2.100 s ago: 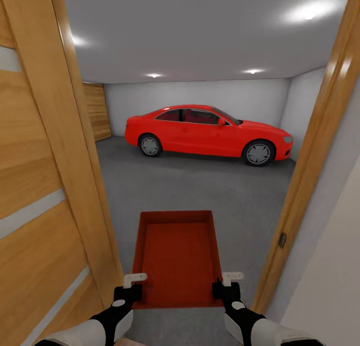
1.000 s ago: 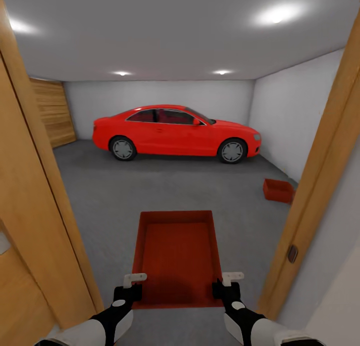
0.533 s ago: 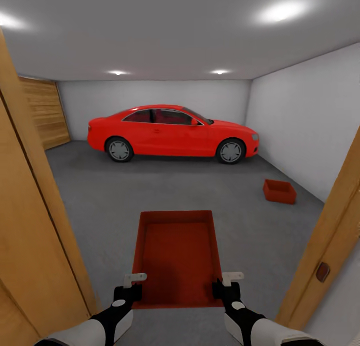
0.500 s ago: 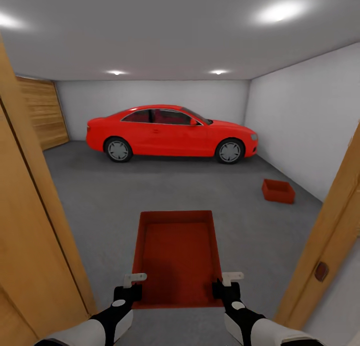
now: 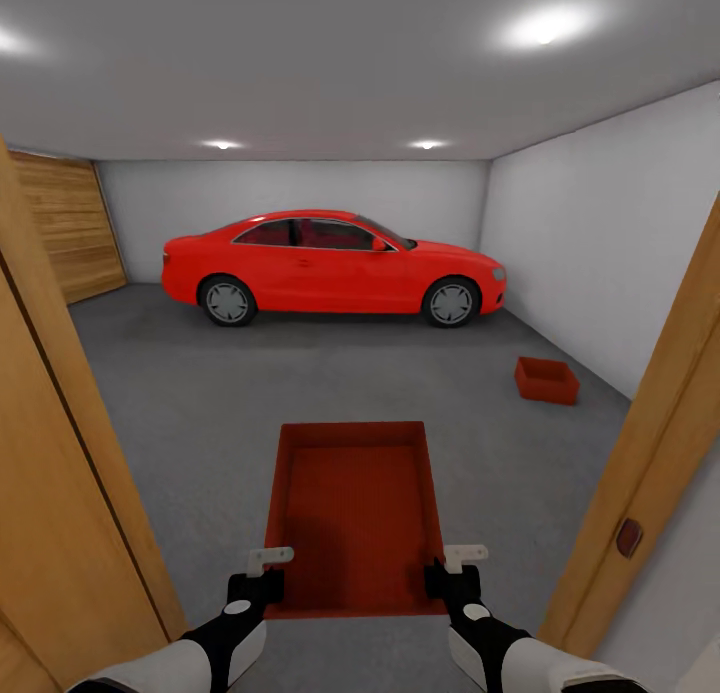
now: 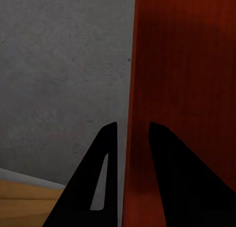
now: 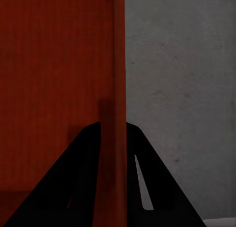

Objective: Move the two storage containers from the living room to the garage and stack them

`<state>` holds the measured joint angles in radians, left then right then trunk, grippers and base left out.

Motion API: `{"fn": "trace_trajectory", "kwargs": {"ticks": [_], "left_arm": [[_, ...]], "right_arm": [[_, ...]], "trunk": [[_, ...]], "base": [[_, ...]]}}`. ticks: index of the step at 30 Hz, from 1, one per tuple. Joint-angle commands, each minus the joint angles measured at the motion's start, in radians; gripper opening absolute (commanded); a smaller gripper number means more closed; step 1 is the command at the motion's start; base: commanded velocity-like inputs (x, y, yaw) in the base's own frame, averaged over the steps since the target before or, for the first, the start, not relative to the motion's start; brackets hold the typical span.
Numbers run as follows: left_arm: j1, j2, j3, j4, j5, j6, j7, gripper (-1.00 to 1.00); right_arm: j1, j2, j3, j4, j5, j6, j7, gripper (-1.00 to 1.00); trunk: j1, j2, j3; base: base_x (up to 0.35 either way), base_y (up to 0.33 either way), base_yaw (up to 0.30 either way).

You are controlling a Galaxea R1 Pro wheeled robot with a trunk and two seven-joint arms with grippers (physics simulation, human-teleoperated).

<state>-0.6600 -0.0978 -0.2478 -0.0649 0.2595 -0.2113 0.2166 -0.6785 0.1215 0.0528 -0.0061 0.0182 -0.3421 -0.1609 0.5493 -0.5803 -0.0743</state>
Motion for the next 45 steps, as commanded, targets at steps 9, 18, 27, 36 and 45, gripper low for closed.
{"fn": "trace_trajectory", "kwargs": {"ticks": [9, 18, 27, 36, 45], "left_arm": [[-0.002, -0.001, -0.004, -0.001, 0.003, -0.026, 0.018, -1.0], [-0.001, -0.002, -0.004, -0.001, 0.003, -0.026, 0.018, -1.0], [-0.001, -0.002, -0.004, 0.0, 0.003, -0.026, 0.018, -1.0], [-0.001, -0.003, -0.005, 0.0, 0.003, -0.026, 0.02, -1.0], [-0.002, -0.002, -0.004, -0.001, 0.004, -0.026, 0.019, -1.0]], "right_arm": [[-0.001, 0.024, -0.048, 0.005, -0.037, -0.008, -0.006, -1.0], [-0.001, 0.024, -0.048, 0.005, -0.037, -0.008, -0.007, -1.0], [-0.001, 0.024, -0.048, 0.005, -0.037, -0.008, -0.006, -1.0], [-0.001, 0.024, -0.048, 0.005, -0.037, -0.008, -0.006, -1.0], [-0.001, 0.024, -0.048, 0.004, -0.037, -0.008, -0.006, -1.0]], "trunk": [[0.0, -0.002, -0.002], [0.0, -0.002, -0.002], [0.0, -0.002, -0.002], [0.0, -0.002, -0.002], [0.0, -0.002, -0.002]], "base": [[0.041, 0.0, 0.0], [0.294, 0.0, 0.0], [0.315, 0.0, 0.0], [0.032, -0.025, 0.0], [0.0, -0.102, 0.0]]}}
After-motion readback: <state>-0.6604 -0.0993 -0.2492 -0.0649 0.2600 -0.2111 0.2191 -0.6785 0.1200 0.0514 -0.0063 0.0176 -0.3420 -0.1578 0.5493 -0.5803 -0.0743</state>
